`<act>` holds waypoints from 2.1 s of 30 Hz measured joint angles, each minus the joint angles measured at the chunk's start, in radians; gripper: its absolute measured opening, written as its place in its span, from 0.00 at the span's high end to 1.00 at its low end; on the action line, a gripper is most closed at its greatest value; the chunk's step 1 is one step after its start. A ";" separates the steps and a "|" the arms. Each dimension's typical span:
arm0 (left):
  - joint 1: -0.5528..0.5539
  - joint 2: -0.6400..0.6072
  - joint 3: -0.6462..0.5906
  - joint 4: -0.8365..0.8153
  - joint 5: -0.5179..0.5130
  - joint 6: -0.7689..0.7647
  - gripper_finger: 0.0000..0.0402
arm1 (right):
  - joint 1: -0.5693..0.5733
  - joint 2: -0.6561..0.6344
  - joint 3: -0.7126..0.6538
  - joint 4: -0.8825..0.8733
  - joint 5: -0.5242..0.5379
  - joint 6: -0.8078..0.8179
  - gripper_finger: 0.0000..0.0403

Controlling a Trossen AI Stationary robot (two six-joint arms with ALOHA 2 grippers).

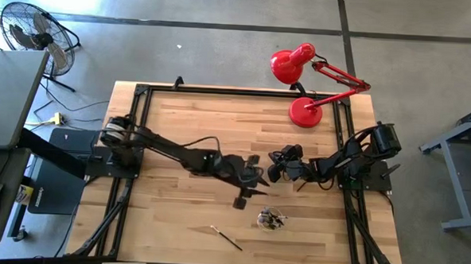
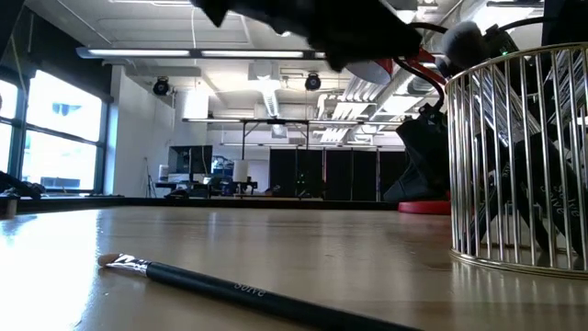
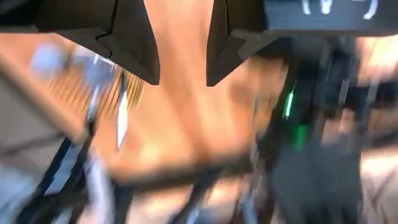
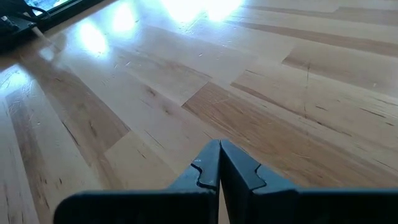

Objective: Pick & Place Makeup Brushes
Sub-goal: Put the eyeshadow brush into the gold makeup holder

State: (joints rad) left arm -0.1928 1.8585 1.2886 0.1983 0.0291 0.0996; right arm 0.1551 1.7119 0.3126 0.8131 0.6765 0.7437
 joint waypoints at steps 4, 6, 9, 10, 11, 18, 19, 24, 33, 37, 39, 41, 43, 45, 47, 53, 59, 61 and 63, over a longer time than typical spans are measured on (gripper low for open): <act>-0.004 -0.043 -0.004 -0.180 -0.147 -0.007 0.71 | 0.000 0.000 0.000 0.002 0.000 -0.002 1.00; -0.004 -0.075 -0.033 -0.235 -0.193 -0.016 0.76 | 0.000 0.000 0.000 0.009 0.000 -0.001 1.00; -0.001 -0.130 -0.118 -0.197 -0.192 -0.041 0.89 | 0.000 0.000 0.000 0.012 -0.001 -0.009 0.99; 0.005 -0.150 -0.159 -0.161 -0.180 -0.052 0.94 | 0.000 0.000 0.000 0.014 -0.001 -0.013 0.99; 0.011 -0.180 -0.209 -0.148 -0.164 -0.057 0.97 | 0.000 0.000 0.000 0.014 0.000 -0.020 0.99; 0.037 -0.417 -0.525 -0.050 -0.146 -0.134 0.99 | 0.000 0.000 -0.001 0.027 -0.002 -0.029 0.99; 0.042 -0.449 -0.559 -0.047 -0.155 -0.135 0.99 | 0.000 0.000 0.000 0.031 -0.004 -0.029 0.99; 0.051 -0.607 -0.695 -0.092 -0.197 -0.185 0.99 | 0.000 0.000 0.000 0.044 -0.006 -0.029 0.99; 0.122 -0.669 -0.832 -0.149 -0.161 -0.204 1.00 | 0.000 -0.007 0.044 0.073 -0.007 -0.082 1.00; 0.214 -0.668 -0.833 -0.194 -0.024 -0.158 1.00 | 0.000 -0.060 0.183 -0.112 -0.039 -0.151 1.00; 0.251 -0.668 -0.833 -0.213 0.024 -0.152 1.00 | 0.000 -0.099 0.291 -0.369 -0.044 -0.150 1.00; 0.280 -0.668 -0.833 -0.210 0.040 -0.151 1.00 | -0.006 -0.128 0.427 -0.670 -0.046 -0.092 1.00; 0.295 -0.668 -0.833 -0.214 0.040 -0.151 1.00 | -0.016 -0.137 0.558 -0.968 -0.069 -0.008 1.00; 0.300 -0.668 -0.833 -0.229 0.040 -0.148 1.00 | -0.029 -0.136 0.672 -1.204 -0.124 0.070 1.00; 0.298 -0.663 -0.833 -0.239 0.043 -0.134 1.00 | -0.047 -0.135 0.758 -1.370 -0.203 0.159 1.00; 0.298 -0.660 -0.833 -0.253 0.040 -0.130 1.00 | -0.078 -0.135 0.871 -1.814 -0.416 0.546 1.00; 0.298 -0.660 -0.833 -0.253 0.040 -0.130 1.00 | -0.069 -0.134 0.844 -2.148 -0.547 0.857 0.99; 0.298 -0.660 -0.833 -0.254 0.044 -0.130 1.00 | -0.065 -0.136 0.809 -2.208 -0.567 0.909 0.97; 0.298 -0.660 -0.833 -0.253 0.054 -0.130 1.00 | -0.065 -0.149 0.760 -2.198 -0.585 0.930 0.95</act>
State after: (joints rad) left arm 0.1047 1.1988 0.4561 -0.0551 0.0831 -0.0308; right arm 0.0903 1.5629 1.0722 -1.3851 0.0914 1.6740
